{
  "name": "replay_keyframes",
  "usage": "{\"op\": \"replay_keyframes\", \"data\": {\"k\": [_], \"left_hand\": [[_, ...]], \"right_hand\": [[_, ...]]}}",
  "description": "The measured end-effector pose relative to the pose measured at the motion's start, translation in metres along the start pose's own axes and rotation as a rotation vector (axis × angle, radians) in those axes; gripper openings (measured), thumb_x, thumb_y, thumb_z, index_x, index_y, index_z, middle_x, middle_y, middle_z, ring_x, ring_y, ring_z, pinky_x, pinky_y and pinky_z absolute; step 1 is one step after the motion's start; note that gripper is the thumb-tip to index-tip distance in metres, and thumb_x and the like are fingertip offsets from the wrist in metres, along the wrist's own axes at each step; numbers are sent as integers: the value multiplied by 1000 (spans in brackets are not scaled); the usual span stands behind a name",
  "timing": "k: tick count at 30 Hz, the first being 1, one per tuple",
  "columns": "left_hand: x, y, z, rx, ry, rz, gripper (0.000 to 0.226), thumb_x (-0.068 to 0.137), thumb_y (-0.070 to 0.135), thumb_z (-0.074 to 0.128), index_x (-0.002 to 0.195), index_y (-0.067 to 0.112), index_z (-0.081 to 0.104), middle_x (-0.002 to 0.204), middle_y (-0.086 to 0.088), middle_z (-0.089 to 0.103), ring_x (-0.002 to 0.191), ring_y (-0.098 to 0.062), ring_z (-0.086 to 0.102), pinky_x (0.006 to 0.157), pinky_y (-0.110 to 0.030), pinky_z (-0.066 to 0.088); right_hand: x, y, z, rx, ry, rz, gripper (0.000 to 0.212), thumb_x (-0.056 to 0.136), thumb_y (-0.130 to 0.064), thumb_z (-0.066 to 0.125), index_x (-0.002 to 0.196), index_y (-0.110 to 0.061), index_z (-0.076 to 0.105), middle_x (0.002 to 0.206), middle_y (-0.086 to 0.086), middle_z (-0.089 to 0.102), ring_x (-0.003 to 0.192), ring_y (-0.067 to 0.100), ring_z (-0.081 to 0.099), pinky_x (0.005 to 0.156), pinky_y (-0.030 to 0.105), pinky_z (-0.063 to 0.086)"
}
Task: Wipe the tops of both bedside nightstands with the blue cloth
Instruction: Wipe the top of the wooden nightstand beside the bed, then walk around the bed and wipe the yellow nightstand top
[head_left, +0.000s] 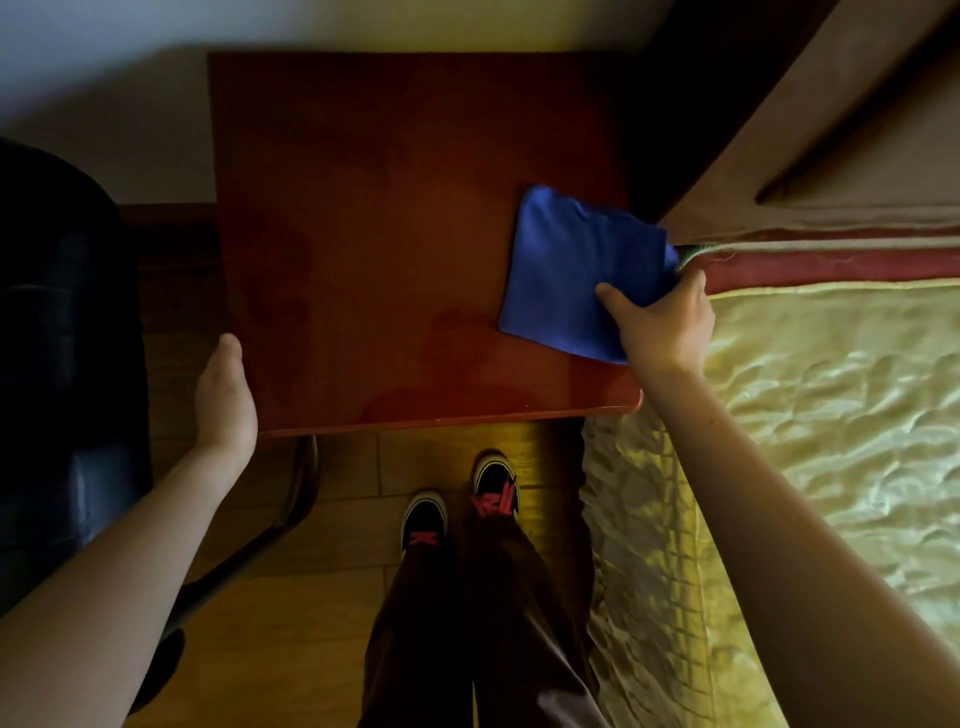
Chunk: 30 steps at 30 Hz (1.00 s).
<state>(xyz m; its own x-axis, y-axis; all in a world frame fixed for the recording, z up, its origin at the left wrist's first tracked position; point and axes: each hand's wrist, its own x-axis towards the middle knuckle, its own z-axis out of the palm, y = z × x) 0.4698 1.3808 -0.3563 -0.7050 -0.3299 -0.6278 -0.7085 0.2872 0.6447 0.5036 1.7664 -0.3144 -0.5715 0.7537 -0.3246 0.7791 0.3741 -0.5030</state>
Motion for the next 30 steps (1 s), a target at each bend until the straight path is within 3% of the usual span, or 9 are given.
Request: {"op": "replay_keyframes", "data": {"k": [2, 4, 6, 9, 14, 18, 21, 24, 30], "left_hand": [[5, -4, -2, 26, 11, 16, 59, 94, 62, 29, 141, 30, 44, 120, 18, 50, 109, 1, 45, 78, -11, 32], [7, -4, -5, 83, 0, 11, 61, 95, 62, 26, 143, 27, 43, 137, 6, 50, 125, -12, 45, 91, -21, 33], [2, 3, -6, 183, 13, -10, 60, 97, 58, 25, 140, 21, 45, 140, -7, 51, 127, -27, 48, 93, -34, 34], [-24, 25, -9, 320, 33, -62, 54, 101, 46, 30, 138, 9, 43, 138, -17, 51, 123, -36, 49, 95, -43, 37], [-113, 79, -43, 192, -54, 34, 44, 99, 38, 38, 133, 12, 49, 127, -9, 58, 116, -27, 54, 91, -36, 39], [-194, 127, -94, 99, -175, 298, 37, 93, 48, 40, 119, 27, 56, 113, 6, 61, 108, -13, 58, 94, -32, 46], [-245, 153, -133, 80, -206, 447, 17, 95, 48, 42, 101, 46, 57, 105, 14, 64, 98, 1, 61, 82, -23, 45], [-292, 164, -170, 59, -241, 495, 19, 96, 46, 42, 99, 44, 61, 100, 15, 67, 96, 4, 62, 79, -21, 46], [-345, 131, -216, 109, -334, 416, 24, 98, 39, 42, 92, 38, 65, 95, 12, 67, 93, -2, 62, 78, -24, 44]], "right_hand": [[-5, -3, -2, 79, -48, 127, 67, 65, -44, 85, 109, -3, 57, 107, 11, 65, 101, 29, 62, 66, 18, 34], [-13, -6, -4, 337, -161, 330, 54, 62, -36, 89, 99, -10, 61, 101, 5, 67, 86, 22, 66, 63, 25, 46], [-29, -11, -9, 631, -301, 503, 50, 62, -25, 90, 101, -10, 63, 104, 7, 72, 81, 21, 70, 56, 28, 54], [-65, -25, -22, 861, -446, 604, 54, 69, -20, 85, 117, -11, 62, 108, 10, 73, 87, 27, 73, 57, 34, 58], [-138, -61, -86, 911, -511, 477, 37, 73, -14, 82, 106, -14, 65, 89, 3, 78, 78, 24, 75, 57, 33, 57], [-201, -92, -155, 904, -507, 349, 36, 74, -14, 80, 105, -25, 65, 103, 3, 75, 88, 24, 73, 67, 37, 58], [-240, -113, -206, 836, -451, 180, 38, 75, -17, 80, 104, -33, 62, 105, -2, 72, 87, 16, 72, 71, 33, 59], [-275, -126, -251, 776, -423, 9, 37, 77, -15, 79, 102, -34, 59, 99, -7, 70, 76, 1, 70, 56, 15, 53], [-339, -105, -292, 606, -318, -124, 36, 76, -10, 79, 99, -29, 59, 94, -8, 67, 80, 5, 64, 57, 16, 52]]}}
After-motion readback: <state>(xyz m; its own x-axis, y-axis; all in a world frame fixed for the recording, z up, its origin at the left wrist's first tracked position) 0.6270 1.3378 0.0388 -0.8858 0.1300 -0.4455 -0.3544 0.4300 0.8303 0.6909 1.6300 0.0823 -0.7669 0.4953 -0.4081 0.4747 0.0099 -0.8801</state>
